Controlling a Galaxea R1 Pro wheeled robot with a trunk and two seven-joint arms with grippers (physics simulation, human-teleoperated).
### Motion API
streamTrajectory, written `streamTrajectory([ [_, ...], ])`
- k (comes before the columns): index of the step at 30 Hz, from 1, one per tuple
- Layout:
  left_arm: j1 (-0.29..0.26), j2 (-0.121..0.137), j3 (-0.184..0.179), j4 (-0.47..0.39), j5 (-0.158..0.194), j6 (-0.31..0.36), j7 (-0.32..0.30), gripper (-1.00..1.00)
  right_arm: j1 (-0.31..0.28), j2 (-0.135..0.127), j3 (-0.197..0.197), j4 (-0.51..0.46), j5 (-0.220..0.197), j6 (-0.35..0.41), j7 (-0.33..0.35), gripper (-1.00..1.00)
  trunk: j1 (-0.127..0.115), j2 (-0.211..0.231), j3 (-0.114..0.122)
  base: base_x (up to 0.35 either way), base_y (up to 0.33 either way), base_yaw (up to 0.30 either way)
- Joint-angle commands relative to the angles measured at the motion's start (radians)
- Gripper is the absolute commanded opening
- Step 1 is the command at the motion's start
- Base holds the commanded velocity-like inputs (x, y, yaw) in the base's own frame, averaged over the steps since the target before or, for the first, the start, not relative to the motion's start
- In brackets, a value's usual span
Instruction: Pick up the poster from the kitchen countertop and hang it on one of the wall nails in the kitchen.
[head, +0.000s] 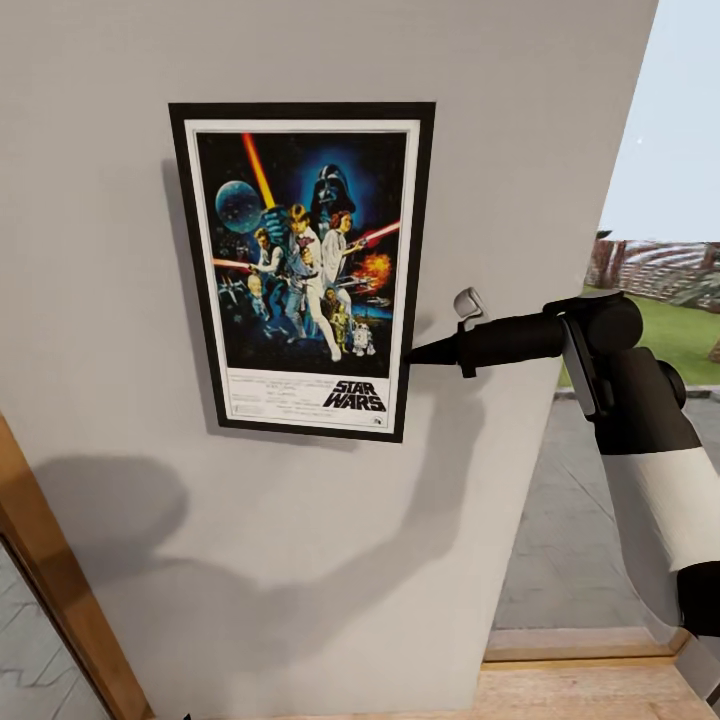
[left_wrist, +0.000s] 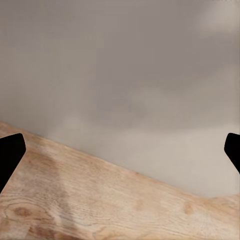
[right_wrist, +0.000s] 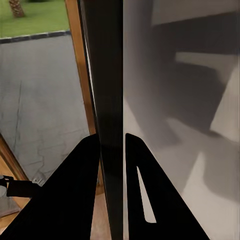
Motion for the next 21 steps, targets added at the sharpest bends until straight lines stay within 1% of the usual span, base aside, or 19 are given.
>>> streamTrajectory([
  [1,0.000,0.000,-0.008,0.001,0.010,-0.002,-0.004,1.00,-0.001,0.000,0.001,0.000,0.002,0.013,0.007,-1.00,0.000,-0.001,0.000,0.052,0.000,0.000],
  [9,0.000,0.001,-0.008,0.001,0.010,-0.002,-0.004,1.00,-0.001,0.000,0.000,0.000,0.002,0.013,0.007,-1.00,0.000,-0.001,0.000,0.202,0.000,0.000],
  [21,0.000,0.001,-0.008,0.001,0.010,-0.002,-0.004,1.00,-0.001,-0.002,0.000,0.000,0.002,0.013,0.007,-1.00,0.000,-0.001,0.000,0.026,0.000,0.000],
])
